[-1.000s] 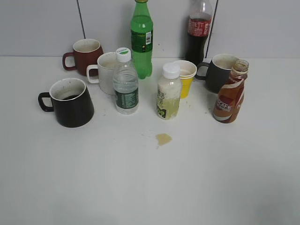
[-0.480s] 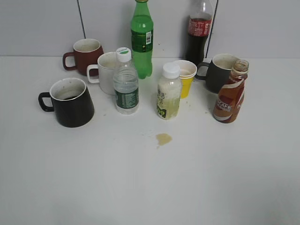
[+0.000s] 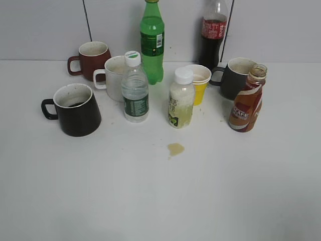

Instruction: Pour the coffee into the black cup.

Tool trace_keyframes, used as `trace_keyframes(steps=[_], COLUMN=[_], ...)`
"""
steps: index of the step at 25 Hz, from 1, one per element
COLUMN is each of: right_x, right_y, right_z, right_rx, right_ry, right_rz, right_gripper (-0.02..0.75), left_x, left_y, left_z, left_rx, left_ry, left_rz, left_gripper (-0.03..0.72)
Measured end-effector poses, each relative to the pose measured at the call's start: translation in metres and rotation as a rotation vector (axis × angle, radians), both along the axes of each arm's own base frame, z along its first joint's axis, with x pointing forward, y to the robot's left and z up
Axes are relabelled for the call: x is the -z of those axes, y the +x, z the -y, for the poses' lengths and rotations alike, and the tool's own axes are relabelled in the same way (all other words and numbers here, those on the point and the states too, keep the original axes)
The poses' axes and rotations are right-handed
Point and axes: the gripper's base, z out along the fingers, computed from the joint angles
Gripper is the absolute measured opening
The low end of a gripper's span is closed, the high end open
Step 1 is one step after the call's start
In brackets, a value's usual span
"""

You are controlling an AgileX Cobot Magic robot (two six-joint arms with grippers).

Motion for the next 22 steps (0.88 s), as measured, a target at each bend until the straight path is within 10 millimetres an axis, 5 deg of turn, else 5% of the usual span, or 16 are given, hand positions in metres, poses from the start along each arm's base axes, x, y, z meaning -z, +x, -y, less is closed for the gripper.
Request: trace_keyframes(steps=[22], right_x=[0.0006], right_y=[0.0003], right_z=[0.0], right_rx=[0.0], right_ry=[-0.001], right_rz=[-0.002], right_gripper=[0.591], left_x=[0.0], left_y=[0.0], left_z=[0.0], left_rx=[0.0], left_ry=[0.0], left_rz=[0.0], left_gripper=[0.232])
